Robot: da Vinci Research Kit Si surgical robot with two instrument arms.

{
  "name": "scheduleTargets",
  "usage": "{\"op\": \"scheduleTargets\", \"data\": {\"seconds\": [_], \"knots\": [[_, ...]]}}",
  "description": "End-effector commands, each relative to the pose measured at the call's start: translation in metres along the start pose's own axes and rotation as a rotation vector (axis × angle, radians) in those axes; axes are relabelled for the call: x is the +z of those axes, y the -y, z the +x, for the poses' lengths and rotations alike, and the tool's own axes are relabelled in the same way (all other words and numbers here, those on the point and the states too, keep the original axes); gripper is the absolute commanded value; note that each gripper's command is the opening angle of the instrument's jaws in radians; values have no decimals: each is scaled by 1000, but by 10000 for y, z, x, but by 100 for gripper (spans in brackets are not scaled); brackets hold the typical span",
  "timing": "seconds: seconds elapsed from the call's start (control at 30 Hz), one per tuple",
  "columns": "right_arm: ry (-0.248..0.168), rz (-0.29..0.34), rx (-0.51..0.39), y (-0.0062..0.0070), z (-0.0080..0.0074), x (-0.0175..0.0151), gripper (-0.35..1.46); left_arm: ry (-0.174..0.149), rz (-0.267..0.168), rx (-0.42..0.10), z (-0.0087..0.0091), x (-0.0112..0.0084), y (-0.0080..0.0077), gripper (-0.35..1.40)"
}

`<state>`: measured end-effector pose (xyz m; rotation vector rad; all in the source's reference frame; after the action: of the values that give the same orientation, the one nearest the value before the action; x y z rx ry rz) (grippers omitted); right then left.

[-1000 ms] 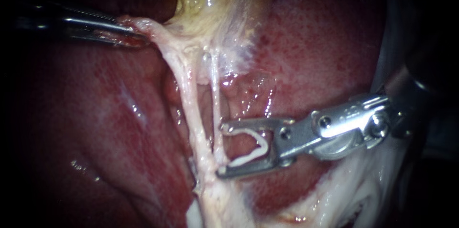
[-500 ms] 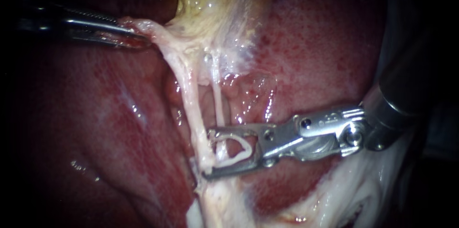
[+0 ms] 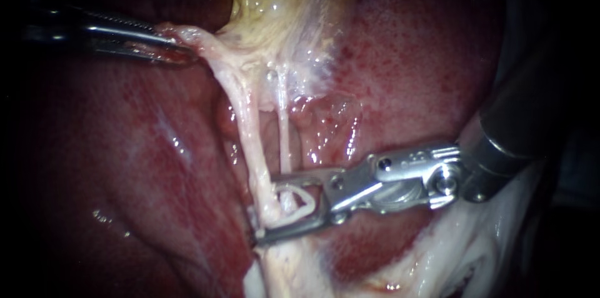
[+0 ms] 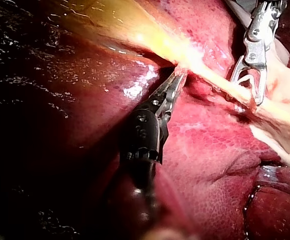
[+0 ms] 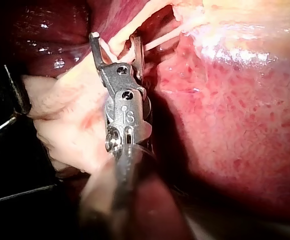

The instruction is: Clipping first clip left tube

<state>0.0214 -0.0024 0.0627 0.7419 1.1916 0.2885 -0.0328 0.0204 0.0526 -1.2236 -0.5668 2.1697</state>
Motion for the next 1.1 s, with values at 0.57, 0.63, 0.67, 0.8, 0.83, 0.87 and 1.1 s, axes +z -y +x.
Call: {"op": "scheduleTargets", "data": {"seconds": [0.57, 0.63, 0.67, 0.8, 0.83, 0.87, 1.1], "knots": [[-52, 43, 45, 40, 28, 24, 48, 0, 1, 1, -2, 2, 2, -35], [-51, 47, 50, 46, 31, 25, 48, 0, 1, 1, -2, 2, 2, -35], [-51, 49, 49, 48, 32, 26, 47, 0, 1, 1, -2, 2, 2, -35], [-48, 59, 52, 51, 32, 25, 43, 0, 1, 1, -2, 2, 2, -35], [-48, 59, 52, 51, 32, 25, 41, 0, 1, 1, -2, 2, 2, -35], [-47, 61, 64, 51, 31, 23, 38, 0, 1, 1, -2, 2, 2, -35], [-48, 62, 83, 48, 31, 15, 14, 0, 1, 1, -2, 2, 2, -35]]}}
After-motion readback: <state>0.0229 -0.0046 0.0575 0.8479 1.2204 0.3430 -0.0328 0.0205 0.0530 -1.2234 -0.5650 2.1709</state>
